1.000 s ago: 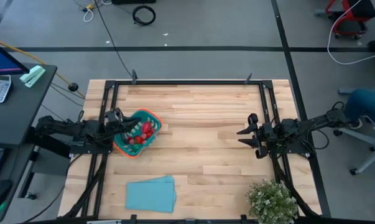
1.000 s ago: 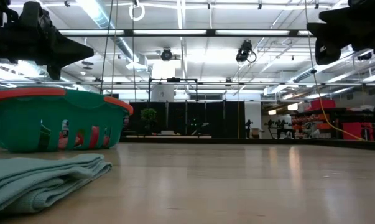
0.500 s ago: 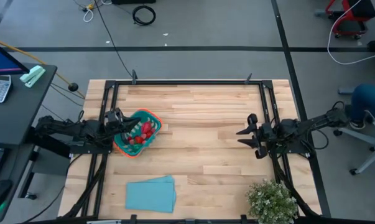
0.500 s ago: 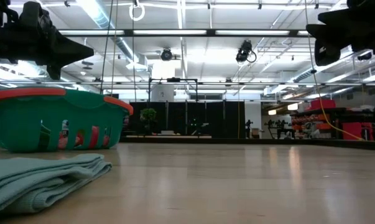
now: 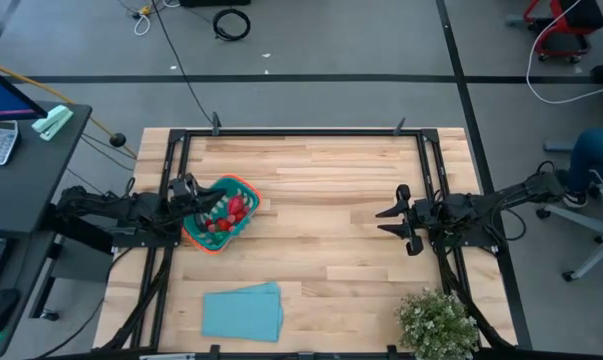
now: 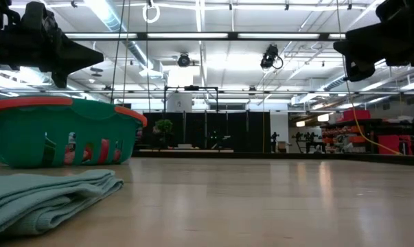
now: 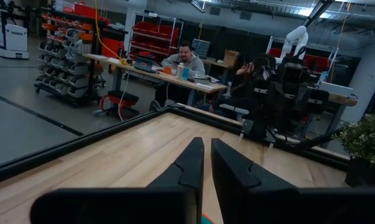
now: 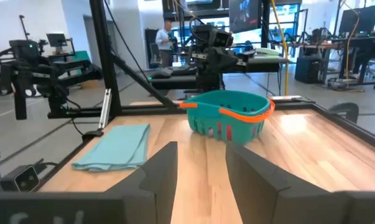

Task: Pick and placing Produce into tupperware
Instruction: Return to Home Position

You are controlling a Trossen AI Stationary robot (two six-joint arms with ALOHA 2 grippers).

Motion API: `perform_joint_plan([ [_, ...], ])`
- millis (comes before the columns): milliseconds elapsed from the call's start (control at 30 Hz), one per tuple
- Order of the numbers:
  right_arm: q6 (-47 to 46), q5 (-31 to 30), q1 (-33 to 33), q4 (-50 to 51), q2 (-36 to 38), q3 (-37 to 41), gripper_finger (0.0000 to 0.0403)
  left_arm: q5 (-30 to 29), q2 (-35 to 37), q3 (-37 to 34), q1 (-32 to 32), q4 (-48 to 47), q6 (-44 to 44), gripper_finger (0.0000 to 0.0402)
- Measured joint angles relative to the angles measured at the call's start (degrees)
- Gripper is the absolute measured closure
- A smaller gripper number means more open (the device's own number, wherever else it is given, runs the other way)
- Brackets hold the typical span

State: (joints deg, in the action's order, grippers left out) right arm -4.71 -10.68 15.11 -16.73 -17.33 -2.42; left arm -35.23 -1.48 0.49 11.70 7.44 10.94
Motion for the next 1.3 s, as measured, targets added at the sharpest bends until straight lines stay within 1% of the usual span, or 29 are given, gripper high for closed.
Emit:
perform_joint_plan([
  [367, -0.9, 0.1, 0.0, -0.7, 0.2, 1.6, 0.0258, 0.0, 0.0, 0.0, 0.0, 0.0, 0.0, 0.0378],
  [767, -0.8, 0.3, 0.0, 0.5, 0.1, 1.8, 0.0258, 0.0, 0.0, 0.0, 0.0, 0.0, 0.0, 0.0363],
  [1033, -3.5, 0.3, 0.0, 4.0, 0.1, 1.8, 0.0258, 0.0, 0.0, 0.0, 0.0, 0.0, 0.0, 0.0372],
  [1300, -1.8, 0.3, 0.0, 5.5, 0.1, 1.9, 0.0258, 0.0, 0.0, 0.0, 0.0, 0.0, 0.0, 0.0373],
])
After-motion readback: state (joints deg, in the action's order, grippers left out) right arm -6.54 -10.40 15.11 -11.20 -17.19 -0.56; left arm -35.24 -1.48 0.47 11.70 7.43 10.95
